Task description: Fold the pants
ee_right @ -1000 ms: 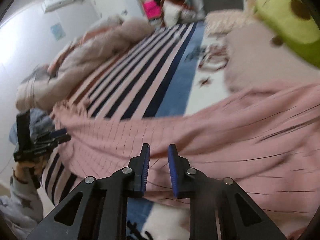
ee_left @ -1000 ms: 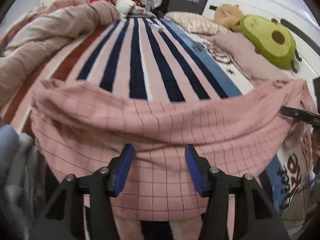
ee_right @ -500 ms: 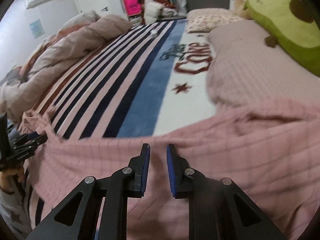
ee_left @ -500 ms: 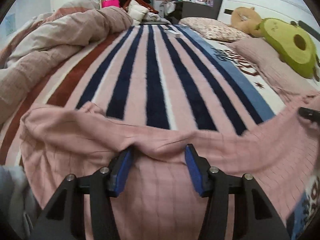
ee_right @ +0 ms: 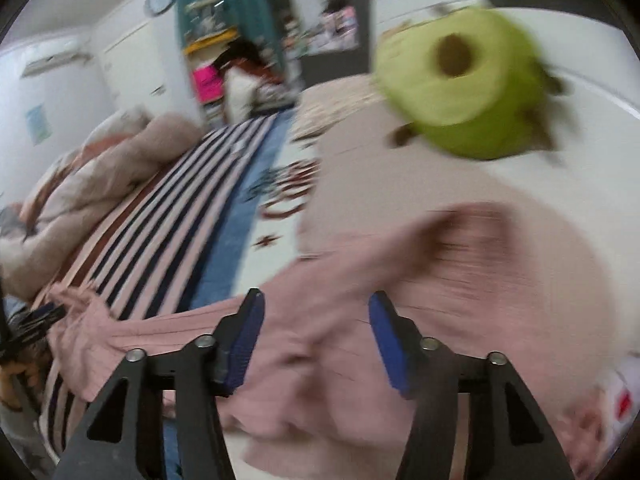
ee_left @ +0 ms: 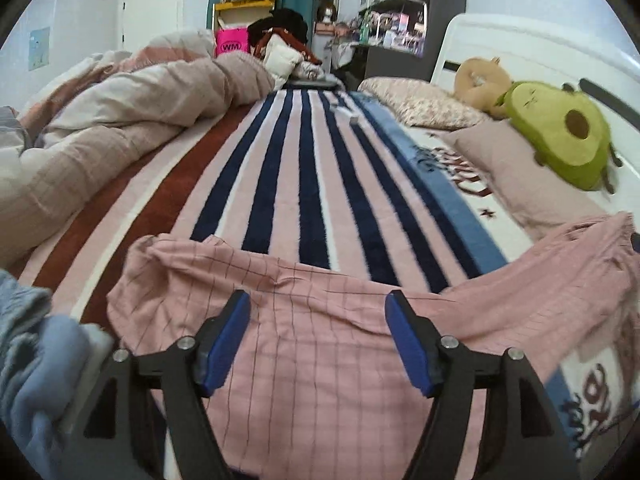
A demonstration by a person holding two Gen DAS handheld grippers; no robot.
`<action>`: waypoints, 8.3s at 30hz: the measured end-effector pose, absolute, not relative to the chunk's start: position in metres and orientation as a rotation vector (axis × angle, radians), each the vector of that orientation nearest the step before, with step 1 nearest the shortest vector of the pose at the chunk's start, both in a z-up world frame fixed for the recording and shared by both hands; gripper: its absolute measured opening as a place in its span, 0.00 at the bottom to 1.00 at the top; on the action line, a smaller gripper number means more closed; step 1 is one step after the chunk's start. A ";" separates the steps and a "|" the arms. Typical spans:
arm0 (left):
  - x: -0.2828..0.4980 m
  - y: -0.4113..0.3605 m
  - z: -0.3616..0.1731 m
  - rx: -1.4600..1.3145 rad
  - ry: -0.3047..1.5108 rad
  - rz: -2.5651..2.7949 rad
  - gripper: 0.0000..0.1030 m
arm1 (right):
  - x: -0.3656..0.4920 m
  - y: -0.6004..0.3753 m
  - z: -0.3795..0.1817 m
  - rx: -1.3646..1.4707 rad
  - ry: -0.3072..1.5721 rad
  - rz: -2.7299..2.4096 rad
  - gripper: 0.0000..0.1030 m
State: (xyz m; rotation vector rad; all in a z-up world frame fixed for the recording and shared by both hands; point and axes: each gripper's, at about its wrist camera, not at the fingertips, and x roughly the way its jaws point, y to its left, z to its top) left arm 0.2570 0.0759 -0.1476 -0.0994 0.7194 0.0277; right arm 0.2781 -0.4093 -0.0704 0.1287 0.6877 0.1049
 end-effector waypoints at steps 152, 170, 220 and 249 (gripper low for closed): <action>0.177 0.087 -0.121 -0.108 0.659 0.112 0.79 | 0.286 -0.167 -0.049 -0.130 0.779 0.630 0.19; 0.185 0.096 -0.135 -0.116 0.689 0.124 0.79 | 0.310 -0.114 -0.103 -0.134 0.953 0.761 0.22; 0.262 0.070 -0.190 -0.104 0.829 0.137 0.81 | 0.287 -0.295 -0.175 0.210 0.965 0.464 0.62; 0.200 0.106 -0.194 -0.368 0.914 0.026 0.81 | 0.249 -0.333 -0.136 0.141 0.929 0.268 0.28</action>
